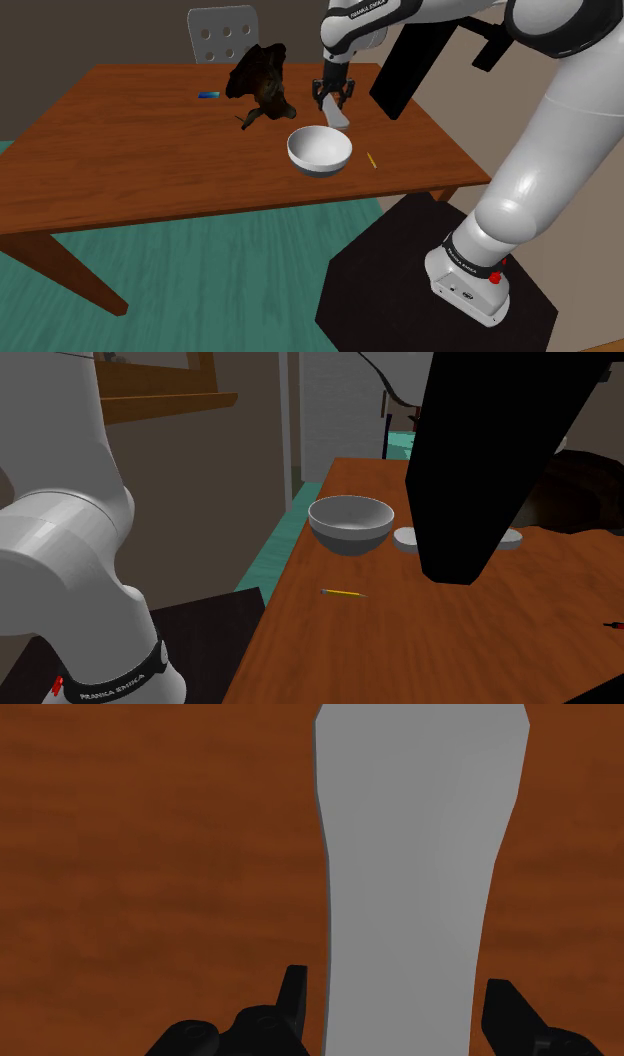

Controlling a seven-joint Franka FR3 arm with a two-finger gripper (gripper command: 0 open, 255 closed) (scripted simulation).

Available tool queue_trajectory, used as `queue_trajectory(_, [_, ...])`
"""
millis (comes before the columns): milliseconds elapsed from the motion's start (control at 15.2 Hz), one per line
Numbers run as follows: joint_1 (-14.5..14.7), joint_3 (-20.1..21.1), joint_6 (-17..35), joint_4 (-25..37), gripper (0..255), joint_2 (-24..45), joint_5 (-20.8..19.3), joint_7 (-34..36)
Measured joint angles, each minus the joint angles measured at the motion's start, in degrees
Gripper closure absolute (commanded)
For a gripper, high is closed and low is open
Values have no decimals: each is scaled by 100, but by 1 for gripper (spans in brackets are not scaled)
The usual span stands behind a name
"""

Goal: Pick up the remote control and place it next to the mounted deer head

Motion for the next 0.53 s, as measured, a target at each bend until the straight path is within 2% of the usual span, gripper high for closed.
queue_trajectory(528, [1, 2, 560, -298, 255, 263, 8, -11])
